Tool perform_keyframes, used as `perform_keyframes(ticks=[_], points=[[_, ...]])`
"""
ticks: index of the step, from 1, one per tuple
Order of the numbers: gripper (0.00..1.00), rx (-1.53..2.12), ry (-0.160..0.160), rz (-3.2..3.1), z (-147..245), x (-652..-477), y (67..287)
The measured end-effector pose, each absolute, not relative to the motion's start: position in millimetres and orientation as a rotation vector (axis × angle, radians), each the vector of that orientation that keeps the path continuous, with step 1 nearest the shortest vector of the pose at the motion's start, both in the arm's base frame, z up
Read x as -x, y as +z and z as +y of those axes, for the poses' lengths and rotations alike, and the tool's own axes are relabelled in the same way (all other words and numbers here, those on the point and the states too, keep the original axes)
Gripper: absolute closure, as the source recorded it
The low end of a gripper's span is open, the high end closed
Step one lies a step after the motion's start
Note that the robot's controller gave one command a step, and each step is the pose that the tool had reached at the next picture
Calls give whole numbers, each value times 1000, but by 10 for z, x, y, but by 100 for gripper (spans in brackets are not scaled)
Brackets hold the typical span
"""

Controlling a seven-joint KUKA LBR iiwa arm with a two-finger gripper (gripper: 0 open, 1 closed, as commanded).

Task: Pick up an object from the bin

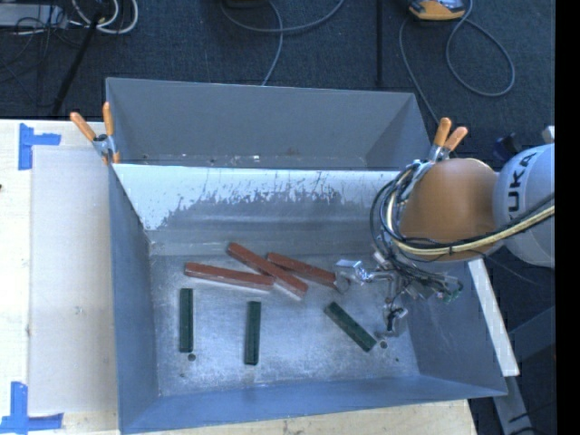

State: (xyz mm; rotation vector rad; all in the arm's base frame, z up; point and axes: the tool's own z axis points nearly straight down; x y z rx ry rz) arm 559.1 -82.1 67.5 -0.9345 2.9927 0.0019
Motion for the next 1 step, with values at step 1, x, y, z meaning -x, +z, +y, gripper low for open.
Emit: perform_keyframes(ticks=[1], points=[[0, 974, 9, 2991, -280, -5044, 828]])
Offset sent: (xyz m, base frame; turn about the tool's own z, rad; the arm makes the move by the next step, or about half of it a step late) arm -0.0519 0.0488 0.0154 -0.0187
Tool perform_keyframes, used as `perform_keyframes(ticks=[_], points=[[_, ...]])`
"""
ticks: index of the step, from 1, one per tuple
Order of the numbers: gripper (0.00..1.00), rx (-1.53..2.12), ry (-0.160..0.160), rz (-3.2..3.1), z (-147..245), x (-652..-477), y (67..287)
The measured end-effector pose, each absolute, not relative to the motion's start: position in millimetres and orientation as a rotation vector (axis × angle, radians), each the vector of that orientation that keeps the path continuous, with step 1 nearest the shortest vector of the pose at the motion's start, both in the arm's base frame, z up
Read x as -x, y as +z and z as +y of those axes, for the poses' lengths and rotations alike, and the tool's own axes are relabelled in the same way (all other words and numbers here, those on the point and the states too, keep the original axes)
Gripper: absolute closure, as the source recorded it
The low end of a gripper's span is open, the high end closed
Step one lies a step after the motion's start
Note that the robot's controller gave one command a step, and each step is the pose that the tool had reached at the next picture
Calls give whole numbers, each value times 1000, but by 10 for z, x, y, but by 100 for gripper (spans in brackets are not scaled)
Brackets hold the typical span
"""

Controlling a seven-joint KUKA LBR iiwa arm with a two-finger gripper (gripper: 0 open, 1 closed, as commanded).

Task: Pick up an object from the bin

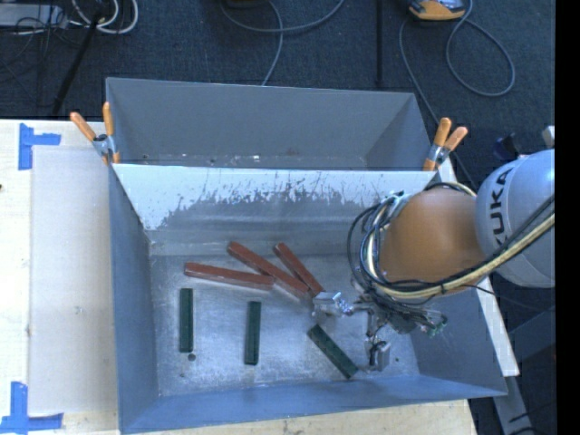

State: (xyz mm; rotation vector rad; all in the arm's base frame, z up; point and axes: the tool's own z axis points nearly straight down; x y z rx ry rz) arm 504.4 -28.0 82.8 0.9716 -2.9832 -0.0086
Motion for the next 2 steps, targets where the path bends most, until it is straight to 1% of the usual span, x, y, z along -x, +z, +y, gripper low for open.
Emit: perform_keyframes(ticks=[1, 2], points=[[0, -1896, -1, -2510, 158, -5103, 1581], [0, -2227, -2, -2219, 648, -4897, 2137]])
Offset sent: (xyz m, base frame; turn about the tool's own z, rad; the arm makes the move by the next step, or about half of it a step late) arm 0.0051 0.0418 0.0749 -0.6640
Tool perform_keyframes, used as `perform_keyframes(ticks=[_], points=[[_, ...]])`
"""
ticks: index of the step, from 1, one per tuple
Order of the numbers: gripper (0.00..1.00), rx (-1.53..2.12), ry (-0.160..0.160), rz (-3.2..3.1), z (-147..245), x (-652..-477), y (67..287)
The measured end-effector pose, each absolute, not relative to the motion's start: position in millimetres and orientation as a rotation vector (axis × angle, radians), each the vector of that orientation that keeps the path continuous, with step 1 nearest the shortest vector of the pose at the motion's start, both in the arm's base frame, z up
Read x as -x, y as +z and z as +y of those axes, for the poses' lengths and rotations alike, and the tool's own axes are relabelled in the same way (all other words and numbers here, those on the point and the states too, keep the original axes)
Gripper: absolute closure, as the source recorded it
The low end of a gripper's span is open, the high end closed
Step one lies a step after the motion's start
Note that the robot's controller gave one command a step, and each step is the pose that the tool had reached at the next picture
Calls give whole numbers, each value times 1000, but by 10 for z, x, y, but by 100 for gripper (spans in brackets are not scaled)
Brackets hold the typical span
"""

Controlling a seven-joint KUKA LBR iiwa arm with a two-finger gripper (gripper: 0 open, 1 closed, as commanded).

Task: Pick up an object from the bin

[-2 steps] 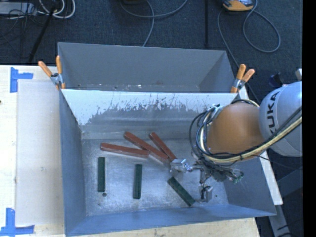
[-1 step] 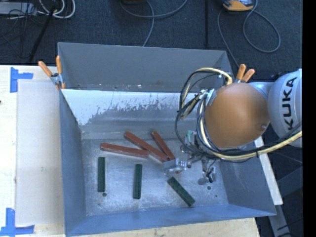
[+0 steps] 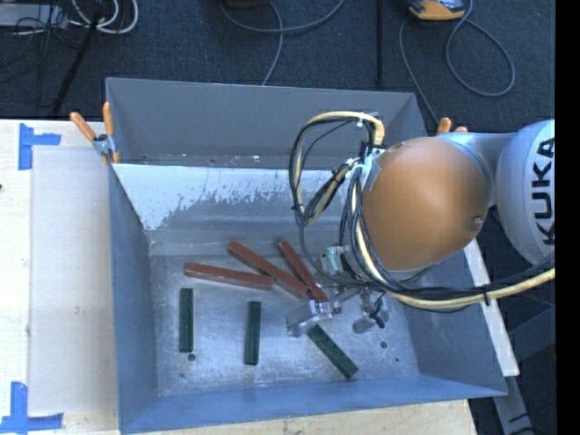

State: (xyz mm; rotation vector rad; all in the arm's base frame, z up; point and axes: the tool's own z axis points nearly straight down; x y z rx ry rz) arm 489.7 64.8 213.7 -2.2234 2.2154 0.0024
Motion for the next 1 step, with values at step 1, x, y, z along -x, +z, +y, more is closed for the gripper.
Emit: perform_keyframes(ticks=[1], points=[[0, 2746, 11, 1529, 1127, -5538, 843]])
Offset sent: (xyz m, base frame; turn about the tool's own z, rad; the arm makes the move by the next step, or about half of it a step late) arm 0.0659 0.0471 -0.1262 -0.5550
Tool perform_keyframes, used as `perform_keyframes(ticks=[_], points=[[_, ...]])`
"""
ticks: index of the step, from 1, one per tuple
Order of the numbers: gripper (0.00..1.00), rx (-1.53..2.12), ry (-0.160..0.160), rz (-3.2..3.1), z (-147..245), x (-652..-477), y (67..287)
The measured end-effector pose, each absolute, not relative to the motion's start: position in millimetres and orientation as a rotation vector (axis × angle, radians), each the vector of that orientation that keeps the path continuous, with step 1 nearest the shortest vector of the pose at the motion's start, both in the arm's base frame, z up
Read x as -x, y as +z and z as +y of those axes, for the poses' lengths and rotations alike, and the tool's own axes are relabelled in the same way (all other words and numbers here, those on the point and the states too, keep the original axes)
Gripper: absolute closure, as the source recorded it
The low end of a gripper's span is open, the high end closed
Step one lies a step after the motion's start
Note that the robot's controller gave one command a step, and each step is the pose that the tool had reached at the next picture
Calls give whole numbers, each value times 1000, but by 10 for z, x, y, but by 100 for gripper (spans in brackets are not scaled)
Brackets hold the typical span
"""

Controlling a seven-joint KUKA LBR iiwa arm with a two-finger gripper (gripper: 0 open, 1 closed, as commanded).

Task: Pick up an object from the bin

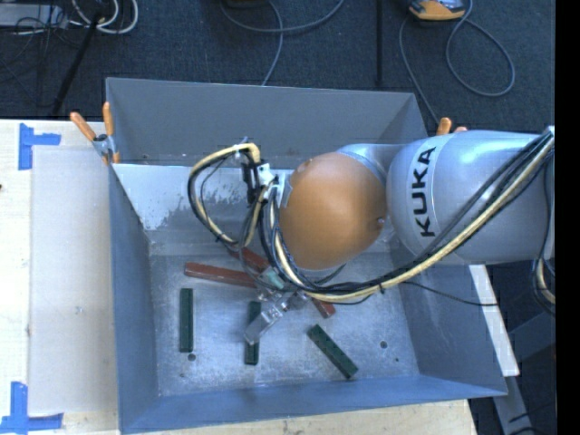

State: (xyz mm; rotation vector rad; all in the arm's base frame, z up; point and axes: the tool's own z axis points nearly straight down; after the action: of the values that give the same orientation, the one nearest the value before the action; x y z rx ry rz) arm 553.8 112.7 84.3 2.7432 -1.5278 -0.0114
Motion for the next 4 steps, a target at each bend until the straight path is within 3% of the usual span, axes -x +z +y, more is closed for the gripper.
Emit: perform_keyframes(ticks=[1, 2, 3, 4], points=[[0, -2642, 1, -1703, 395, -6104, 696], [0, -2596, -4, -1777, 989, -6119, 1001], [0, -2433, -9, -1985, 1248, -6014, 683], [100, -2427, -6, -1994, 1231, -6024, 693]])
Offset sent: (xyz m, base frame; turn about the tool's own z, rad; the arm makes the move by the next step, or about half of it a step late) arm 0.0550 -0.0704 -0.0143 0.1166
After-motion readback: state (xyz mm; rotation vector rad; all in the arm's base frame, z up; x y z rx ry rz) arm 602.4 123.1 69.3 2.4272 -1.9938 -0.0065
